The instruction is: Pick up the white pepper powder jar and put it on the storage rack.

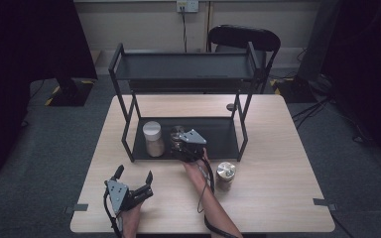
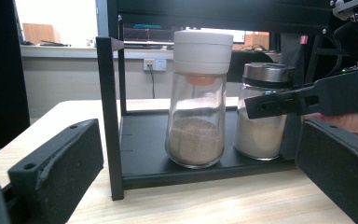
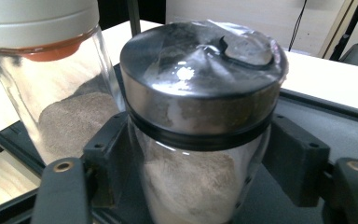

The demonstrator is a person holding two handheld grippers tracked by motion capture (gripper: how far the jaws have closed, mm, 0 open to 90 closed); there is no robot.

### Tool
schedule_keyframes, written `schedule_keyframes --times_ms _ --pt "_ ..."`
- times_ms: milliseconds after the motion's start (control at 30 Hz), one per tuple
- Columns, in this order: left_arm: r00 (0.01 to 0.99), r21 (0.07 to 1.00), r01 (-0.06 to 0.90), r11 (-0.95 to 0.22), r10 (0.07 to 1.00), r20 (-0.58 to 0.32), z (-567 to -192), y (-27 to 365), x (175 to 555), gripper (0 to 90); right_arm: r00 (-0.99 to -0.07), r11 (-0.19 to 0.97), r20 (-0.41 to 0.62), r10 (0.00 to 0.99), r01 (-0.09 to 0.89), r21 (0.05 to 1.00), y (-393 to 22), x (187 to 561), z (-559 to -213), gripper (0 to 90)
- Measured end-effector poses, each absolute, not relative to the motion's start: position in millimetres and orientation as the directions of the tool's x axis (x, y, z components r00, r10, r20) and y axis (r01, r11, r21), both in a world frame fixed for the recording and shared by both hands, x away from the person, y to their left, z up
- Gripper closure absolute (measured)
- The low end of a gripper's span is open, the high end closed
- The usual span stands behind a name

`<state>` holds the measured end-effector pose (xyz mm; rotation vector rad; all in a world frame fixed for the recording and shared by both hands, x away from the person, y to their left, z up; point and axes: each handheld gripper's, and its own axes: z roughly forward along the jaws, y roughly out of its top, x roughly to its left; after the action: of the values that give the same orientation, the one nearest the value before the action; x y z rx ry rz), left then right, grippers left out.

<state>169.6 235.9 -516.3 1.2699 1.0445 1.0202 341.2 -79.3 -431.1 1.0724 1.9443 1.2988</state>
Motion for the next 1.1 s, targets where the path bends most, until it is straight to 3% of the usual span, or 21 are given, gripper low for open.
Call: schedule_keyframes --times_ms 200,500,1100 --pt "0.227 0.999 -0.012 0.038 0.973 -0.035 -516.3 235.8 169.7 0.2 -0.521 0.192 -0.003 0.854 0.309 0.932 -82.3 342.1 -430.3 22.6" --pt "0.227 0.999 -0.012 0.038 0.973 -0.035 -516.3 235.7 169.6 0.2 -0.512 0.198 -0.021 0.858 0.293 0.935 -78.0 341.9 -433.6 3.6" --pt "0.229 0.999 -0.012 0.039 0.973 -0.035 -516.3 236.1 169.7 0.2 -0.495 0.189 -0.022 0.869 0.29 0.938 -77.8 338.7 -434.4 1.5"
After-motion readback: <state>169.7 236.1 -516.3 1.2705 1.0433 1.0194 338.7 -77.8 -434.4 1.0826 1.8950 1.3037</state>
